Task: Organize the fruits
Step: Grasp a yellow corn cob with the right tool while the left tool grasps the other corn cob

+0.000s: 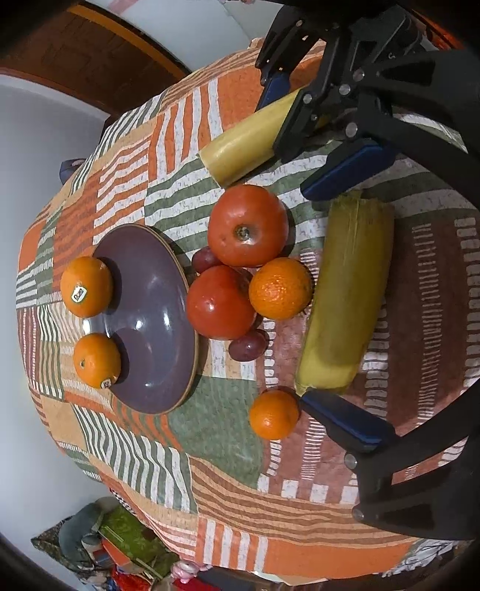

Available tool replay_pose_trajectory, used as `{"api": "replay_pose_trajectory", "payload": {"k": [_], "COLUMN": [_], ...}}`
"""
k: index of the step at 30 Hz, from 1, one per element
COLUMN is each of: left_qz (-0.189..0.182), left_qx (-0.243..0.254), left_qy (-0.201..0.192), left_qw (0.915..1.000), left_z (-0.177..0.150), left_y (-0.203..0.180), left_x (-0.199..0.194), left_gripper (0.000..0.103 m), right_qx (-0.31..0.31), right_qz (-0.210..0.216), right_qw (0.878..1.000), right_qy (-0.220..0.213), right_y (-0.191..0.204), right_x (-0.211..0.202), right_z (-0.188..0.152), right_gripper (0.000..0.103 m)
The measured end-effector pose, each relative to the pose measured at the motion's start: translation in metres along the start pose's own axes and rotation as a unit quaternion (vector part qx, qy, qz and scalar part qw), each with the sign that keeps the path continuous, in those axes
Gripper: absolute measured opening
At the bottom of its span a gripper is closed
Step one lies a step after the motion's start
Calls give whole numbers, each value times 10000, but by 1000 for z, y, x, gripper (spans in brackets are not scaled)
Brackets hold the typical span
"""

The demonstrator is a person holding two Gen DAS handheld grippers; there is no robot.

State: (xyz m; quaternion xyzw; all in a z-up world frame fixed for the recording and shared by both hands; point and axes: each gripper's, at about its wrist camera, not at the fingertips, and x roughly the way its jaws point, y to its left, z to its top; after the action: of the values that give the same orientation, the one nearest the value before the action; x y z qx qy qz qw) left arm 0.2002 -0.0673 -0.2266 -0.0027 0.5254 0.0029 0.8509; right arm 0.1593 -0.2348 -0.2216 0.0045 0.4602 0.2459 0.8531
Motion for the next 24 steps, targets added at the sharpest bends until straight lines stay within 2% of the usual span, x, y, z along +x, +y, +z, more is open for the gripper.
{"api": "replay_pose_trajectory", "payload": {"k": [3,6,8,12,17,24], "left_qz": [14,-170,-450,-825,-607,-733], "left_qx": [111,415,615,675,977,692], "left_qy": [-30,35,103,200,180,463], "left_qw": [9999,9990,9970,9941,9932,9938], "left_z": [-1,-2,-3,-9,-19,-17], "left_y": [-2,-1,7,25,41,55], "left_x": [0,-1,-4,-10,-16,-15], "left_gripper": [103,103,103,103,103,103], "right_qx": [23,41,39,8,8,23], "right_qz": [36,67,77,66,8,-69], "right_qw": [10000,10000,10000,10000,10000,9999], "right_qy": [-25,-13,2,28,55,76], "right_y": [-1,-3,-4,-4,-3,0], "right_x": [0,-2,-4,-6,-6,-7], "right_z": [-1,-3,-4,-8,-8,-9], "right_gripper": [32,32,32,32,32,32]}}
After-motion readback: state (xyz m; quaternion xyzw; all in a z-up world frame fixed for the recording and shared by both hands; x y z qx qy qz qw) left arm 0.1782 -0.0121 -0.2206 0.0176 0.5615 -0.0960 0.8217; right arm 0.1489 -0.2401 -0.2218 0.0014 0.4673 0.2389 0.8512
